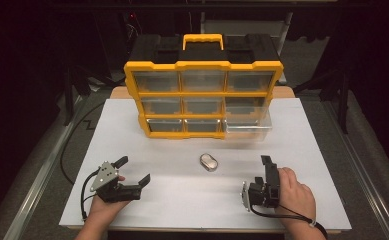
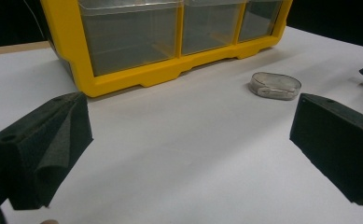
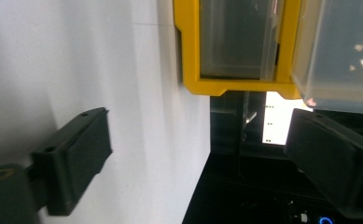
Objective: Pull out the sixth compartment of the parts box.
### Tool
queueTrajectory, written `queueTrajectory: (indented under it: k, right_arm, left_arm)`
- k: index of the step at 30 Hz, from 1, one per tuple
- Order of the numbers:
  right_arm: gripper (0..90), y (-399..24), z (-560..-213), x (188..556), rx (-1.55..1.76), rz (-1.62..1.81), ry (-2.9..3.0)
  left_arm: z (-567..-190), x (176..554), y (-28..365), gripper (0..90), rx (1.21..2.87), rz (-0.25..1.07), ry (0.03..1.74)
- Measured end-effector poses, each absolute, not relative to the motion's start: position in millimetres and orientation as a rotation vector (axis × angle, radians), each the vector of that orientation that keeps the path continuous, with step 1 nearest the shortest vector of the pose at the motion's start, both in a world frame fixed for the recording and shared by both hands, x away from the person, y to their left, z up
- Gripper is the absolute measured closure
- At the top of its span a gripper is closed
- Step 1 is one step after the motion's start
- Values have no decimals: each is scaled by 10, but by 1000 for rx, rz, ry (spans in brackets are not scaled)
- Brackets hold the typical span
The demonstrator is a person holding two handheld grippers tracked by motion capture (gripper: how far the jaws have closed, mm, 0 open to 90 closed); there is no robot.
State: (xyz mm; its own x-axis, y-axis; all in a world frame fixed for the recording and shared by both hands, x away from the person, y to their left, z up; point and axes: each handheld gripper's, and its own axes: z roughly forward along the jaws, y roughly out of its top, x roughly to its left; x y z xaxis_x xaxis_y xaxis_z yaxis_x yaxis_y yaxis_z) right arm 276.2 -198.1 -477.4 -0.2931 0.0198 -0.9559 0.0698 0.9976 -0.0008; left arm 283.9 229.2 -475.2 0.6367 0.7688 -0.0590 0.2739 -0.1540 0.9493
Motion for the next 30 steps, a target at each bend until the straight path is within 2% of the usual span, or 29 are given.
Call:
queueTrajectory:
  k: [1, 10, 30]
  right_arm:
    - [0, -1970, -4774, 2757, 51, -48, 1846]
    - [0, -1904, -4739, 2721, 16, -19, 1799]
    - [0, -1997, -4752, 2815, 202, 79, 1916]
  left_arm:
    - [-4753, 2840, 2288, 2, 1714, 540, 859]
    - [-4747, 2839, 2296, 2, 1703, 546, 863]
    - [-4689, 2867, 2348, 20, 1707, 539, 896]
